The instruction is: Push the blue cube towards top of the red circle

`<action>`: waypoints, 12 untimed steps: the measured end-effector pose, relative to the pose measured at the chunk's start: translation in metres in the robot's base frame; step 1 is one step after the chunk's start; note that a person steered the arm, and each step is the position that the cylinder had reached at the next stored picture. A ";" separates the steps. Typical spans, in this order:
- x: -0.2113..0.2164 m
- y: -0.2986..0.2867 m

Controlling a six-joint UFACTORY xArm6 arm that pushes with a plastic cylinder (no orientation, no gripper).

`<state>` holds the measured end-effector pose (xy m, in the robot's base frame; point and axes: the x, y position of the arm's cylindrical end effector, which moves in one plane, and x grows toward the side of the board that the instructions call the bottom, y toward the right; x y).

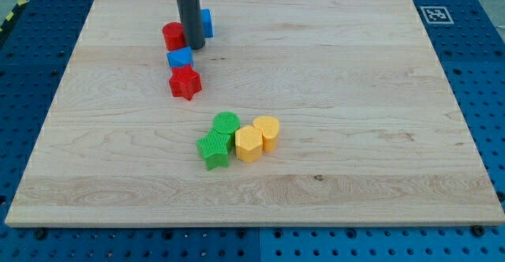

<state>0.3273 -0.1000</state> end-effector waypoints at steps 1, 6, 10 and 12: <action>0.000 0.039; -0.052 0.066; -0.030 0.042; -0.035 0.025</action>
<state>0.2926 -0.0745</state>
